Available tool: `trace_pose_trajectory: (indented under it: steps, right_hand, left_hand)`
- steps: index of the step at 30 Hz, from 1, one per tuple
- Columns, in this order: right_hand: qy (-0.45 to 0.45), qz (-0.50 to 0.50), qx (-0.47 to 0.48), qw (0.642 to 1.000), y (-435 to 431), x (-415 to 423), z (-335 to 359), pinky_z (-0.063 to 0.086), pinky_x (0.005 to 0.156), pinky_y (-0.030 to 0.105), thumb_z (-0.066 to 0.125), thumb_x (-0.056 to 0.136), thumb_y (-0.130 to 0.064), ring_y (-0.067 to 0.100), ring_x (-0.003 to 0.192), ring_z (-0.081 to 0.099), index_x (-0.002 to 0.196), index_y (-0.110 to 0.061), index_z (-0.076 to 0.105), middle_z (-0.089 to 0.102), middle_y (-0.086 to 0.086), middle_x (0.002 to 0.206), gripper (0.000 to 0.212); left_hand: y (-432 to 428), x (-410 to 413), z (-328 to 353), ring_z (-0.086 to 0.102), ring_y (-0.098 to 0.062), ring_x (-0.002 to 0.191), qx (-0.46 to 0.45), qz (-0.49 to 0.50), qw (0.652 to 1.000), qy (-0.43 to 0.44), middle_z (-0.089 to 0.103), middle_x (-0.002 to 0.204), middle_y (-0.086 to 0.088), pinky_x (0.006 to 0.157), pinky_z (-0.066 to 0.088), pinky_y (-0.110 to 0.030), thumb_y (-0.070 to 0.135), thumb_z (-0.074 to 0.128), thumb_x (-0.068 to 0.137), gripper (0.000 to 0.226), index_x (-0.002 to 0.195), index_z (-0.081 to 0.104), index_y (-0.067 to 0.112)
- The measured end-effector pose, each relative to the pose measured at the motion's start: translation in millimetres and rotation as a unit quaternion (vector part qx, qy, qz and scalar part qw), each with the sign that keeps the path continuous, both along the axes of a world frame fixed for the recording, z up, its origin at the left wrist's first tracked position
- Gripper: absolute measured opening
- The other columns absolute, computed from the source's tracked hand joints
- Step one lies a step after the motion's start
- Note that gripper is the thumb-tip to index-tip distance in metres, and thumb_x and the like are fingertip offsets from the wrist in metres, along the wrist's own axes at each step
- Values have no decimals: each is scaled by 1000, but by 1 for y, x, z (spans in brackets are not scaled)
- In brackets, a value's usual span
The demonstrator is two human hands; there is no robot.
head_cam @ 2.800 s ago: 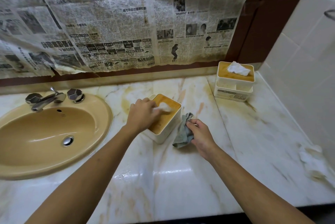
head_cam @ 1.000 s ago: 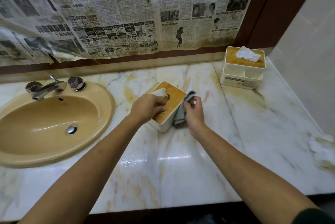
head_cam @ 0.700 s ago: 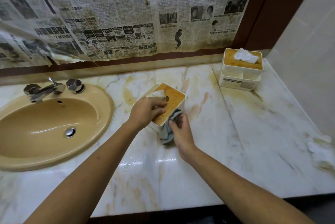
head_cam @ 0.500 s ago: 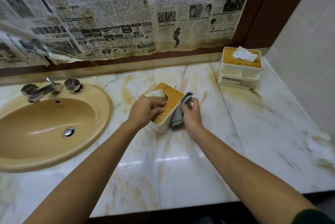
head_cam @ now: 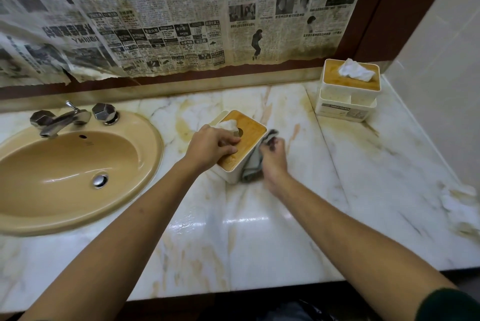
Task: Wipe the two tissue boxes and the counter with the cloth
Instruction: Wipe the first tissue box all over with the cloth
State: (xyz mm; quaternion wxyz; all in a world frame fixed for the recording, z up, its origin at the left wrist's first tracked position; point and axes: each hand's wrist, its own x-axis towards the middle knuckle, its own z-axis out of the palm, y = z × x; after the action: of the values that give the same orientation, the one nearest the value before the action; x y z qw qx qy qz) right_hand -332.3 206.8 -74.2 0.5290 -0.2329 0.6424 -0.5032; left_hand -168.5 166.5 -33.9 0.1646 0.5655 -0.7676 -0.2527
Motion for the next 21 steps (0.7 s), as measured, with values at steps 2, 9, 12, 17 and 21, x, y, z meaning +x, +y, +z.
trace_pose_trajectory:
  steps: [2, 9, 12, 17, 21]
  right_hand:
    - [13, -14, 5, 1000, -23, -16, 6, 54, 94, 51, 47, 103, -18, 31, 107, 62, 113, -20, 50, 64, 12, 120, 11]
    - [-68, 3, 40, 997, 4, 2, -2, 55, 95, 49, 51, 101, -15, 29, 106, 64, 118, -12, 50, 64, 13, 116, 17]
    - [-123, 16, 32, 992, 20, -8, 1, 55, 93, 46, 48, 102, -10, 26, 102, 65, 118, -9, 53, 64, 15, 115, 17]
    - [-146, -33, 18, 989, 27, -42, 6, 56, 84, 39, 47, 103, -9, 27, 102, 64, 124, -8, 54, 64, 14, 115, 23]
    - [-137, -43, 10, 990, 29, -56, 10, 56, 87, 41, 47, 103, -10, 27, 104, 64, 124, -8, 55, 64, 14, 116, 23]
  left_hand:
    - [0, 0, 1, 63, -14, 94, 5, 5, 1000, 1, 75, 106, 8, 84, 51, -43, 29, 81, 79, 27, 106, 78, 30]
    - [1, -3, 5, 63, -16, 94, 5, 19, 999, -29, 76, 91, 11, 86, 51, -45, 32, 79, 80, 25, 106, 77, 34]
    - [4, -3, 8, 64, -8, 91, 17, 11, 999, -31, 74, 99, 13, 87, 52, -43, 31, 76, 84, 24, 108, 75, 33]
    - [10, -20, 12, 64, -17, 95, -30, 48, 995, -80, 72, 104, 10, 79, 47, -33, 29, 51, 94, 26, 107, 72, 35]
    - [8, -40, 13, 60, -18, 81, -45, 57, 983, -170, 65, 80, 7, 79, 47, -37, 63, 56, 83, 38, 84, 65, 26]
